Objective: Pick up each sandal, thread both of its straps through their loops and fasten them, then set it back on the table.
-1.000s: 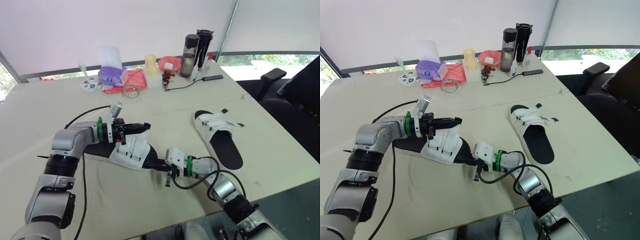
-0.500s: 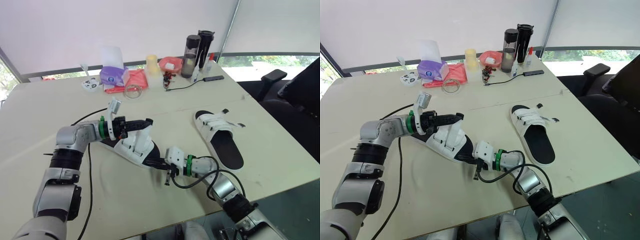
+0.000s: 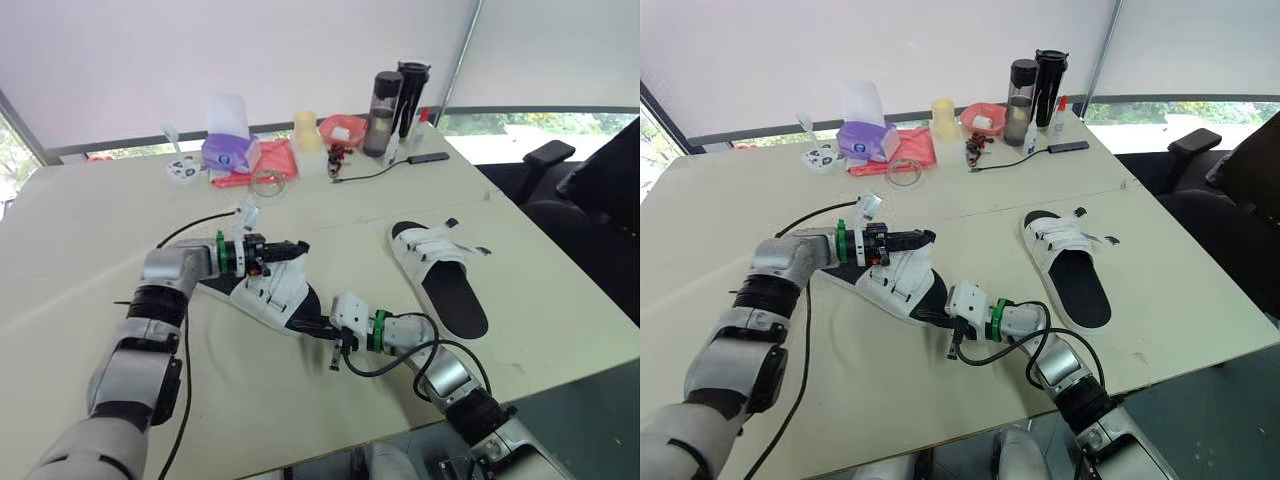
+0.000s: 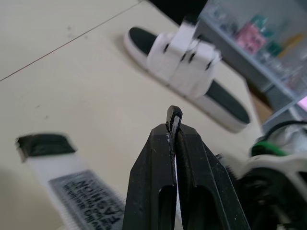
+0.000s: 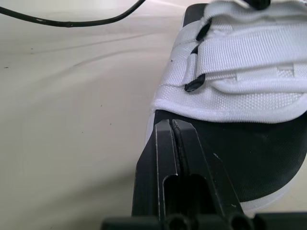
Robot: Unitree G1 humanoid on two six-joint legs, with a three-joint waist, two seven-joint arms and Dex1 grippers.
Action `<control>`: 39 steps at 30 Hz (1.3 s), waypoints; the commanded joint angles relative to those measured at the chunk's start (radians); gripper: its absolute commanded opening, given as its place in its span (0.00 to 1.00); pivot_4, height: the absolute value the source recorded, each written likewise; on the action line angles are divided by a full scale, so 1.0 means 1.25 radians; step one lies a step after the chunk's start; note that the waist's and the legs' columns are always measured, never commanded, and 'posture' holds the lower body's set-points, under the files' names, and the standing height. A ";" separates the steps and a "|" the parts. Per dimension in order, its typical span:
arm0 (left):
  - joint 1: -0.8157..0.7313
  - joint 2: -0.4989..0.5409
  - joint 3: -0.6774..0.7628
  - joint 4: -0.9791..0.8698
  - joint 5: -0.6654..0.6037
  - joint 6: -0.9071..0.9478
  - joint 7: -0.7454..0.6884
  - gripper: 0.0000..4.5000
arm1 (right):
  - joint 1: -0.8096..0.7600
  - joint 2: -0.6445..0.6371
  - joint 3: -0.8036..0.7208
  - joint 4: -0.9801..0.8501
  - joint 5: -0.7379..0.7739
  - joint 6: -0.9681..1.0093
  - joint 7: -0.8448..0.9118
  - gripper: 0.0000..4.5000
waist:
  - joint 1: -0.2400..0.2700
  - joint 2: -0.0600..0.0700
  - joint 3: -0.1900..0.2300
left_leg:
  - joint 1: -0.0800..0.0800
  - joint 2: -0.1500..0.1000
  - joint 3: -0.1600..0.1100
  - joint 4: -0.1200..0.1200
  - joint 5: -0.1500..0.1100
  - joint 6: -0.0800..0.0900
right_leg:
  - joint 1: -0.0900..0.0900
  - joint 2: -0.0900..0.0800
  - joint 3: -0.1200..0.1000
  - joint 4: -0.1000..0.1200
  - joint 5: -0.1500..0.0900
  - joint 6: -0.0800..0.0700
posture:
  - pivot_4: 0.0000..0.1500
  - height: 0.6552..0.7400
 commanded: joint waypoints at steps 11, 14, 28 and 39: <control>-0.071 -0.005 -0.112 0.144 0.196 -0.149 -0.014 0.02 | 0.059 -0.015 0.037 0.127 -0.080 0.062 -0.018 0.00 | -0.001 0.005 -0.007 | 0.002 0.000 -0.001 0.001 0.000 0.000 | 0.001 -0.002 0.000 -0.002 0.000 0.000 | 1.00 1.00; -0.071 -0.005 -0.114 0.155 0.206 -0.154 -0.011 0.02 | 0.056 -0.012 0.037 0.130 -0.081 0.060 -0.019 0.00 | -0.001 0.006 -0.009 | 0.002 0.000 0.000 0.001 0.000 0.000 | 0.001 -0.002 0.000 -0.002 0.000 0.001 | 1.00 1.00; -0.048 0.021 -0.049 0.060 0.147 -0.112 -0.041 0.02 | 0.051 -0.016 0.034 0.134 -0.084 0.058 -0.006 0.00 | -0.004 0.007 -0.013 | 0.002 0.000 0.000 0.001 0.000 0.000 | 0.001 -0.001 -0.001 -0.001 0.000 0.001 | 1.00 1.00; -0.028 0.028 -0.035 0.046 0.178 -0.147 0.039 0.99 | 0.035 -0.010 0.033 0.153 -0.088 0.052 0.005 0.00 | -0.007 0.007 -0.012 | 0.000 0.000 0.000 0.000 0.000 0.001 | 0.001 0.000 -0.001 0.000 0.000 0.002 | 1.00 1.00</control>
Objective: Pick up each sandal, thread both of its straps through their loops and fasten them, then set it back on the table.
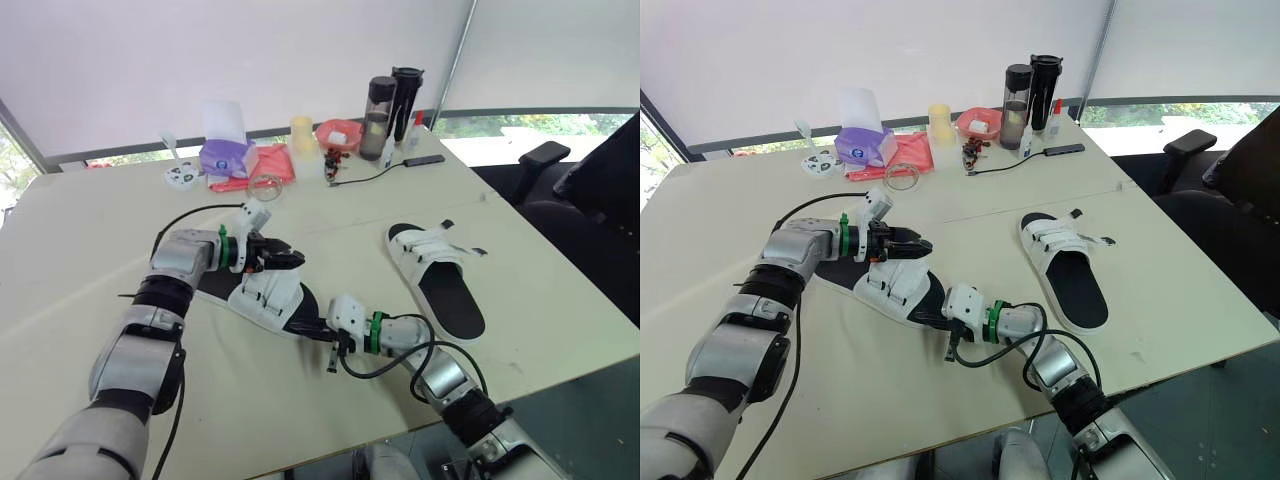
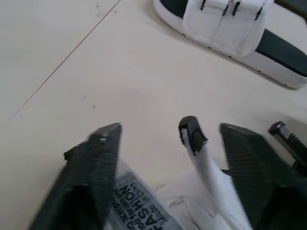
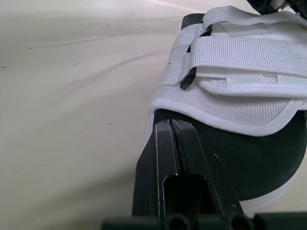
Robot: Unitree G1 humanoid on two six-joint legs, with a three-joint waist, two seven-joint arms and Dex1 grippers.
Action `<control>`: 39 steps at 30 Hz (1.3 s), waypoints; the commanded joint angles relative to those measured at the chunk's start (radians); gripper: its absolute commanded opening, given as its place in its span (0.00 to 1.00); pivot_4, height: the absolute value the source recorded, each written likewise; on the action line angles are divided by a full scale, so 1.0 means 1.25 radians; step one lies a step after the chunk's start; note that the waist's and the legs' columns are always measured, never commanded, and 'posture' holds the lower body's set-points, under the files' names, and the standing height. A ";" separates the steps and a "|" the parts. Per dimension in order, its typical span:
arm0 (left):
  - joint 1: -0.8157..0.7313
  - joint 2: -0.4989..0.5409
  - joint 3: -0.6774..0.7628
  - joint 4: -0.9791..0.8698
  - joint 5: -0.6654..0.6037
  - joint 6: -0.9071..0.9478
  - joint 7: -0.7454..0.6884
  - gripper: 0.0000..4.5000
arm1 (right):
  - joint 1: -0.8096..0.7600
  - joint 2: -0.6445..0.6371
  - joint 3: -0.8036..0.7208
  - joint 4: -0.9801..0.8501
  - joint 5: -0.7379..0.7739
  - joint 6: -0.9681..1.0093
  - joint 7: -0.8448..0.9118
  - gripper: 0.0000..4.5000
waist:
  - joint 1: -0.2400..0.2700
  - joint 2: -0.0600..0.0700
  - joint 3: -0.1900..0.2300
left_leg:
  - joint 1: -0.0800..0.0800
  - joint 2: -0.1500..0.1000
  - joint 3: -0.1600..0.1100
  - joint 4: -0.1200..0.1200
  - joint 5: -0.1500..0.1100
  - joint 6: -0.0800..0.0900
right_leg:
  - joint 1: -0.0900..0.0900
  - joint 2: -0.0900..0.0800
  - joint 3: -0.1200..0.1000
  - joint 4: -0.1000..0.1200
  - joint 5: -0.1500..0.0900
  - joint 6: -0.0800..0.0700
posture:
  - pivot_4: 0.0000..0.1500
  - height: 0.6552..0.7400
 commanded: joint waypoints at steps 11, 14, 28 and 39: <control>-0.019 0.085 0.229 -0.123 -0.203 0.124 -0.036 0.99 | 0.050 -0.026 0.024 0.125 -0.070 0.052 -0.008 0.00 | -0.008 -0.003 0.004 | 0.000 0.000 0.000 0.000 0.000 0.000 | -0.001 0.000 0.000 0.001 0.000 0.000 | 1.00 1.00; 0.015 0.140 0.255 -0.136 -0.217 0.154 -0.038 0.99 | 0.058 -0.033 0.013 0.102 -0.064 0.043 -0.013 0.00 | -0.013 -0.002 0.005 | 0.000 0.000 0.000 0.000 0.000 0.000 | -0.001 0.000 0.000 0.001 0.000 0.001 | 1.00 1.00; 0.218 0.224 0.168 -0.243 -0.204 0.156 -0.155 0.99 | 0.129 -0.138 -0.066 -0.247 -0.034 0.091 -0.032 0.00 | 0.009 -0.006 0.014 | -0.017 -0.007 -0.001 0.003 0.000 0.000 | -0.012 -0.006 0.003 -0.002 0.001 0.001 | 1.00 1.00; 0.210 0.233 0.093 -0.208 -0.190 0.152 -0.253 0.99 | 0.234 -0.256 -0.178 -0.486 -0.004 0.194 -0.037 0.00 | 0.005 -0.010 0.027 | -0.027 -0.005 0.002 0.008 0.000 0.001 | -0.026 -0.003 0.003 0.011 0.003 0.005 | 1.00 1.00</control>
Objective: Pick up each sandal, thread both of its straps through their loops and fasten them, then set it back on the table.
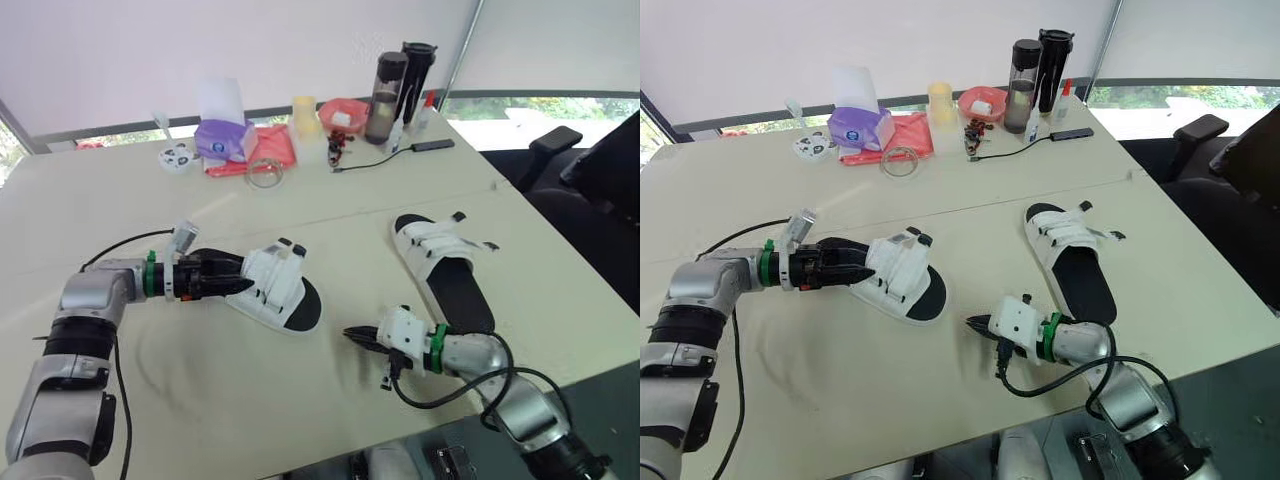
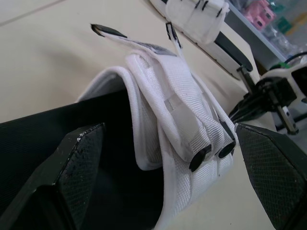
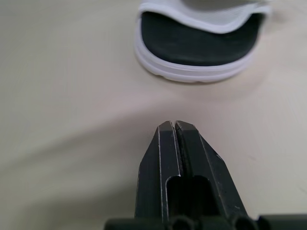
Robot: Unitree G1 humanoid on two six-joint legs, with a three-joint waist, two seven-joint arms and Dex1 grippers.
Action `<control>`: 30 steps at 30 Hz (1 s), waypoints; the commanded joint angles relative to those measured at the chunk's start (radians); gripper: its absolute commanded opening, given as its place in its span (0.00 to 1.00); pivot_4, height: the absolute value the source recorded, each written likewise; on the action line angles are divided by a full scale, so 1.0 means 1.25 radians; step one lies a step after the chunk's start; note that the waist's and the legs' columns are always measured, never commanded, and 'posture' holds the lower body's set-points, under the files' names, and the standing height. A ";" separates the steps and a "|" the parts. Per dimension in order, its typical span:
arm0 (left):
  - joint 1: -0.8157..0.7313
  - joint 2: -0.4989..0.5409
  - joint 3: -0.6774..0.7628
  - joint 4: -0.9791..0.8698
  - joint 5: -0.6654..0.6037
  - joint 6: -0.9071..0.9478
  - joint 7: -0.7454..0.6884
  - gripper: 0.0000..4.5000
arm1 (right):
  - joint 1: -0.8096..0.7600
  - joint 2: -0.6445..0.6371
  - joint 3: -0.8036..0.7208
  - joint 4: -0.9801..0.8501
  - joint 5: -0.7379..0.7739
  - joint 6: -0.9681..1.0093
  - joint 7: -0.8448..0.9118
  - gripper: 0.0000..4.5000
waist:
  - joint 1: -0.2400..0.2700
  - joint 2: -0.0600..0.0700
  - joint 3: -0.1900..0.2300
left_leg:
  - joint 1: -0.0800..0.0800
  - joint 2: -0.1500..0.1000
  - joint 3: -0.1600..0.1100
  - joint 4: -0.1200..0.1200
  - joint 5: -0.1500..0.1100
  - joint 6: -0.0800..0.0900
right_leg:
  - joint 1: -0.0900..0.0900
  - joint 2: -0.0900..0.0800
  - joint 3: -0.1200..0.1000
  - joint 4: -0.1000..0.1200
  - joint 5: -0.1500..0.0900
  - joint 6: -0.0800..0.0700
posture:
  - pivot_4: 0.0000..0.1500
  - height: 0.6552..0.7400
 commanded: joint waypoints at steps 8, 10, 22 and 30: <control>-0.068 -0.054 -0.037 0.090 0.024 -0.030 -0.053 0.99 | 0.030 -0.011 -0.052 -0.091 0.015 0.047 -0.014 0.00 | 0.004 0.000 0.002 | -0.001 0.002 0.000 0.007 0.000 0.001 | 0.002 0.003 -0.001 0.002 0.000 -0.001 | 1.00 1.00; -0.082 -0.066 -0.040 0.097 0.019 -0.014 -0.075 0.99 | 0.031 -0.011 -0.053 -0.089 0.015 0.049 -0.015 0.00 | 0.004 0.000 0.003 | -0.001 0.002 0.000 0.009 0.000 0.001 | 0.002 0.003 0.000 0.002 0.000 -0.001 | 1.00 1.00; -0.095 -0.100 -0.096 0.086 0.023 0.030 -0.134 0.99 | 0.035 -0.001 -0.045 -0.077 0.007 0.050 -0.029 0.00 | 0.003 0.000 0.003 | -0.001 0.002 0.000 0.010 -0.001 0.002 | 0.002 0.004 0.000 0.004 0.000 0.000 | 1.00 1.00; -0.107 -0.123 -0.082 0.092 0.013 0.079 -0.126 0.37 | 0.038 0.003 -0.039 -0.079 0.004 0.053 -0.036 0.00 | 0.002 0.000 0.003 | -0.001 0.001 0.000 0.011 -0.001 0.002 | 0.003 0.003 0.001 0.005 0.000 0.000 | 1.00 1.00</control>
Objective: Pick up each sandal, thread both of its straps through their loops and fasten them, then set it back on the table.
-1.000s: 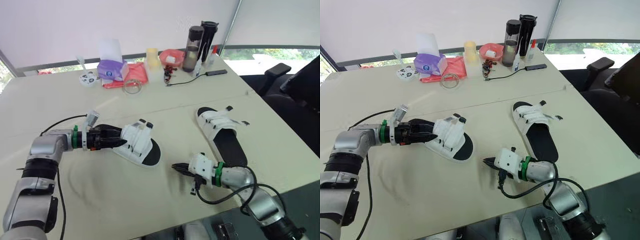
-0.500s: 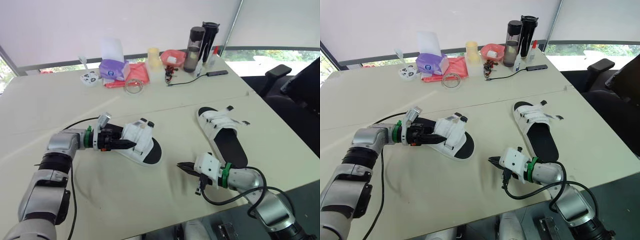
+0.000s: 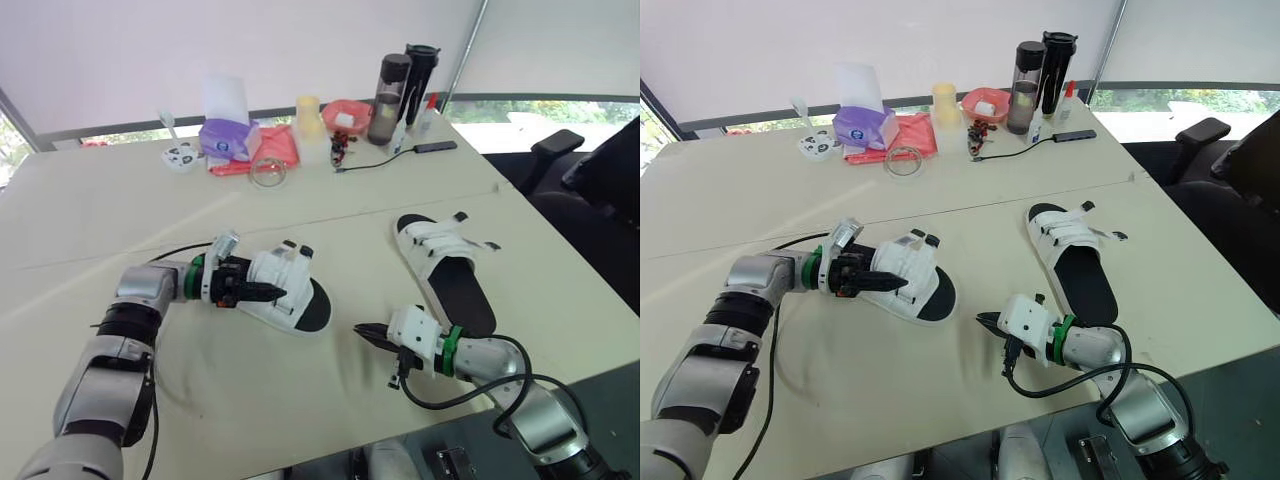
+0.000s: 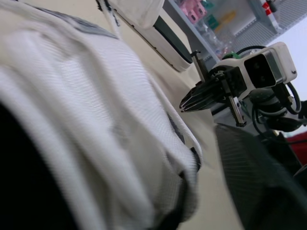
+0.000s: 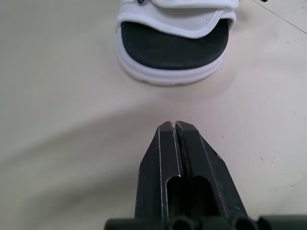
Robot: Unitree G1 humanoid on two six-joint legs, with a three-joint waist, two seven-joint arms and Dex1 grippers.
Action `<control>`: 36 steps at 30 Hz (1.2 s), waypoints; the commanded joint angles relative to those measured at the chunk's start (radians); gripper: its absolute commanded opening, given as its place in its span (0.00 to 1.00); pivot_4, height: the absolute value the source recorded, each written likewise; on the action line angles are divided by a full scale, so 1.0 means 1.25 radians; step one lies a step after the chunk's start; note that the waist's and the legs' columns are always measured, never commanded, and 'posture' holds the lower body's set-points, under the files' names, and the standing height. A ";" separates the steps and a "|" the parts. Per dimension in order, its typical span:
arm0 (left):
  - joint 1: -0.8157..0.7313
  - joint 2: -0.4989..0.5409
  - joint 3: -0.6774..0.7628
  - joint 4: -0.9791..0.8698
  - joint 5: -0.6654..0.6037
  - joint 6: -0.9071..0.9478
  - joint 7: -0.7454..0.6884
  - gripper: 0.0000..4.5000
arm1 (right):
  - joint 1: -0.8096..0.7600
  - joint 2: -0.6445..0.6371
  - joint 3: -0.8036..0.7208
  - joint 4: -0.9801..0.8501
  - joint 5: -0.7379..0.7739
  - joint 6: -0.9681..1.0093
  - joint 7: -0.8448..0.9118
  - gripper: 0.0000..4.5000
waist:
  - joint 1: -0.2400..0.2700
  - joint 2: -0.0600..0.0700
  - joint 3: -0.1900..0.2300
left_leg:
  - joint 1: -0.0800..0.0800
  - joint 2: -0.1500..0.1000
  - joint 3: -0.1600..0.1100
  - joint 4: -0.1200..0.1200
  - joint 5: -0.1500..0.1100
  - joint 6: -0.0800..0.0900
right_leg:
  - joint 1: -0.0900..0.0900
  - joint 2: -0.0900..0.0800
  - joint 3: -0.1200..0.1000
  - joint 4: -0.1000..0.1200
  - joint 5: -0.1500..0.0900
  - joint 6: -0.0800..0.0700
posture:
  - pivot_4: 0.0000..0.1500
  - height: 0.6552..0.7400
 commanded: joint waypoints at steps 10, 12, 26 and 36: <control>-0.003 -0.013 0.046 -0.061 -0.041 0.049 0.043 0.01 | 0.005 0.009 0.001 -0.014 -0.001 -0.002 -0.011 0.00 | 0.000 0.000 0.000 | 0.001 0.000 -0.001 0.003 0.000 0.000 | -0.001 0.000 0.000 0.006 0.000 0.000 | 1.00 1.00; 0.003 -0.016 0.068 -0.084 -0.059 0.070 0.071 0.01 | 0.005 0.011 -0.001 -0.015 0.000 -0.002 -0.014 0.00 | 0.000 0.000 0.000 | 0.001 0.000 -0.001 0.004 0.000 0.000 | -0.001 0.000 0.000 0.007 0.000 0.000 | 1.00 1.00; 0.040 -0.373 0.540 -0.495 -0.175 0.129 1.038 0.01 | -0.009 0.054 -0.016 0.007 0.014 0.000 -0.044 0.00 | 0.001 -0.002 0.001 | 0.000 0.001 -0.003 0.010 0.000 0.000 | 0.001 -0.001 0.002 0.008 0.002 0.003 | 1.00 1.00; 0.009 -0.542 0.551 -0.459 -0.074 -0.195 1.400 0.01 | -0.069 0.083 -0.004 0.069 0.007 -0.033 -0.037 0.00 | 0.010 -0.002 0.001 | 0.001 -0.002 -0.001 0.011 0.000 0.000 | 0.001 -0.001 0.003 0.008 0.003 0.003 | 1.00 1.00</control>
